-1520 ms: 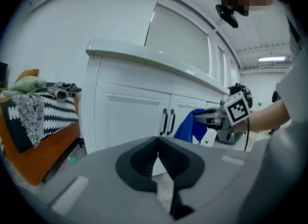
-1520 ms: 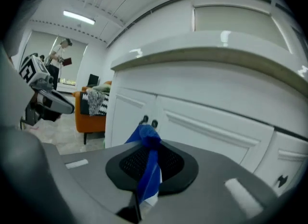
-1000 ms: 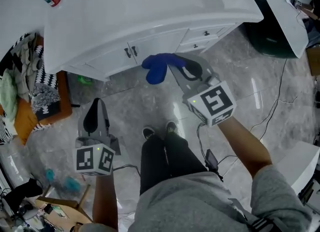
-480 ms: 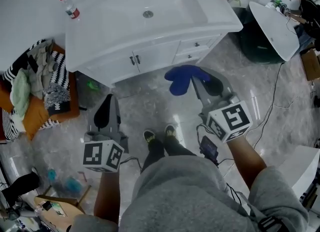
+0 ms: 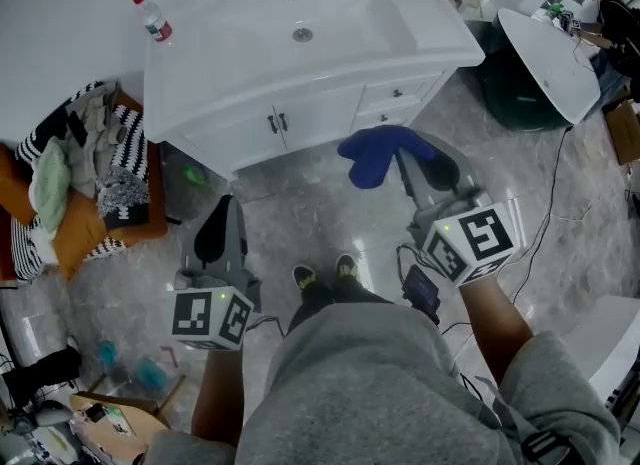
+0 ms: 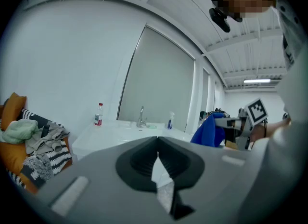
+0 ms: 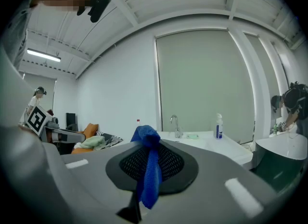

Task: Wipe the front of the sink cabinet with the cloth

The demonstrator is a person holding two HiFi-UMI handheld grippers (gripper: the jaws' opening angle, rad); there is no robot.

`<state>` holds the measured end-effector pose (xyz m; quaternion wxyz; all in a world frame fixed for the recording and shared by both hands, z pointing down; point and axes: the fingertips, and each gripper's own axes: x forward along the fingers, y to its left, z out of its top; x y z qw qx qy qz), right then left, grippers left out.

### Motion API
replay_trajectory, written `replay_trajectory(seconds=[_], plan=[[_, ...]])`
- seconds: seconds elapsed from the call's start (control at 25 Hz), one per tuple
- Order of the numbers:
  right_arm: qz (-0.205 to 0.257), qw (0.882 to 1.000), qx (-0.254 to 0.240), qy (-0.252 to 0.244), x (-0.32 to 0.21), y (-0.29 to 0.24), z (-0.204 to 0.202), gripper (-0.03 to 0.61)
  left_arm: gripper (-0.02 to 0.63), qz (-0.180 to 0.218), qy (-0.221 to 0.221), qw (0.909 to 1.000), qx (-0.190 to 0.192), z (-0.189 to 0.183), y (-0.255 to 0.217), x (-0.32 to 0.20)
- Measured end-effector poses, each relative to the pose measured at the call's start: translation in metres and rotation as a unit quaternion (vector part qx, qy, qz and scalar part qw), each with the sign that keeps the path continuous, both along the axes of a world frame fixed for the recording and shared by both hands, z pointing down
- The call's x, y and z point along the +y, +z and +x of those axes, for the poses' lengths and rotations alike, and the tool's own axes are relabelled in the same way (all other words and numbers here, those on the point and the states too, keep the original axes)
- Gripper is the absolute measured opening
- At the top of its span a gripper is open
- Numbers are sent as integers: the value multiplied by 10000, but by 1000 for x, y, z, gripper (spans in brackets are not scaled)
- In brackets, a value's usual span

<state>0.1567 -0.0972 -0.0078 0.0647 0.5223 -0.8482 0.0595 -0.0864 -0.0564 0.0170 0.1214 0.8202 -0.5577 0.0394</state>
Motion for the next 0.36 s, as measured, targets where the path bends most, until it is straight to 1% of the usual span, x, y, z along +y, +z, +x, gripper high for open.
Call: replay_trajectory(seconds=[0.36], plan=[[-30, 10000, -22, 42, 0, 2, 1, 32, 11, -66, 14, 10000, 3, 2, 4, 0]])
